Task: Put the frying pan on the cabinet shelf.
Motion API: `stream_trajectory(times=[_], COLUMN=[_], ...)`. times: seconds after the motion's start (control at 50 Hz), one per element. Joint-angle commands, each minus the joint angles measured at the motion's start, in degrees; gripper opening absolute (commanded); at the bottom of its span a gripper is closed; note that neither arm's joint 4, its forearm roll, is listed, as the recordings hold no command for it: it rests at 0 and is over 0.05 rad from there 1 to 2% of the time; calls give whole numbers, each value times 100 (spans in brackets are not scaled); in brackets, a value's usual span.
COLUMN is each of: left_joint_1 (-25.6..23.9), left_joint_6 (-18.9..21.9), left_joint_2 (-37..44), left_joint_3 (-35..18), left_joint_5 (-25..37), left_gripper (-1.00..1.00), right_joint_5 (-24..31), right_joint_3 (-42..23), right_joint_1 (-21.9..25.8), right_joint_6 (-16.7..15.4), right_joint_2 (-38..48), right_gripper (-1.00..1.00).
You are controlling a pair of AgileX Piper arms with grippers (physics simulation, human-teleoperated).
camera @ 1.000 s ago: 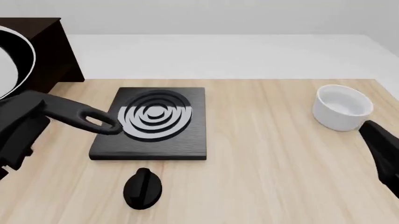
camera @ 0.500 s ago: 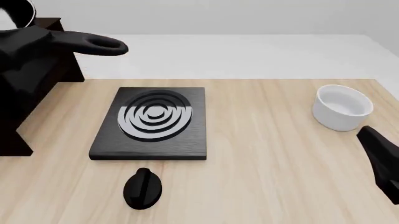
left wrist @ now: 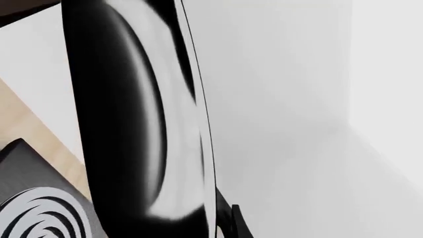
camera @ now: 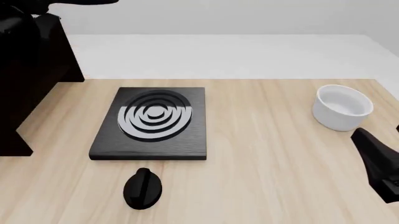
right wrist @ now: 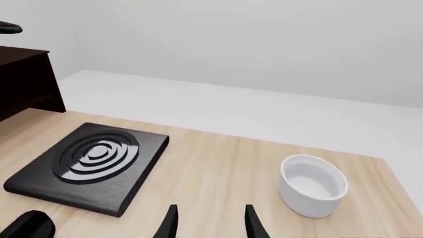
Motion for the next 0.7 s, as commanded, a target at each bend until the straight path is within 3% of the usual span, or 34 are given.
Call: stream_trajectory(times=[0.02,0.06,0.12,0.2,0.48,0.7], left_joint_1=[504,572,687,769,932,1303], left_joint_6=[-151,-311,-207,-590,-560,-648], left_joint_2=[843,958,1147,1378,1951,2327], left_joint_3=[-666,-613,-720,-548,-1166,-1177], left_joint_5=[-357,-521,-511,-909,-776,-1016], left_gripper=[-100,-100,-100,-100,-100,-100], right_joint_5=[-60,-45,-11,-5,-176,-118], right_joint_3=[59,59,56,82,293,343], right_joint_1=[3,-1,-22,-52,-93,-159], right_joint_6=[7,9,36,46,112,90], right_joint_2=[42,36,18,-15,3,-104], right_gripper=[100,100,100,100,100,100])
